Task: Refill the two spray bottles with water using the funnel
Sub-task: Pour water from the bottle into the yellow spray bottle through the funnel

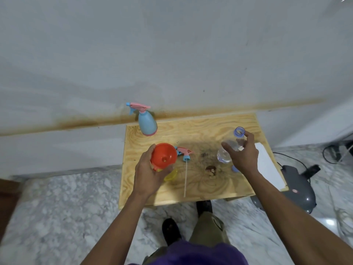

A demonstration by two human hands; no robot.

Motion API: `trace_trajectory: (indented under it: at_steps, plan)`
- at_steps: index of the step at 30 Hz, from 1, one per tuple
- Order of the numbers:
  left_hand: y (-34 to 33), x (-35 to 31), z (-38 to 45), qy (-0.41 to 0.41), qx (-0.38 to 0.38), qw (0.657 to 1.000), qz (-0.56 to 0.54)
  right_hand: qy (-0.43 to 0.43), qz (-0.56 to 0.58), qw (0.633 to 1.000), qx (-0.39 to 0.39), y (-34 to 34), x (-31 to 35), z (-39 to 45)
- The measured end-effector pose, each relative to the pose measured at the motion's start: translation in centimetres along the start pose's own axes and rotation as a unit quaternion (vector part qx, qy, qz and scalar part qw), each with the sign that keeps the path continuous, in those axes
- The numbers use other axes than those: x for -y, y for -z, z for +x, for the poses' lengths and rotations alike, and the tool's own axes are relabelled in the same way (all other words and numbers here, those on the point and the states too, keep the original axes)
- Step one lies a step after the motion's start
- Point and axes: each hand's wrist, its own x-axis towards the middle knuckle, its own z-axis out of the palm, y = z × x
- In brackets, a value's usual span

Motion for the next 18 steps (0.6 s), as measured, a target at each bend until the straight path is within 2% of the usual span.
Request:
trace_trajectory:
  at_steps: [18]
  plan:
    - [0.19,-0.54,-0.22,0.025,-0.018,0.999,-0.030,-0.019,-0.002,1.000,0.005,0.36,-0.37,-0.40]
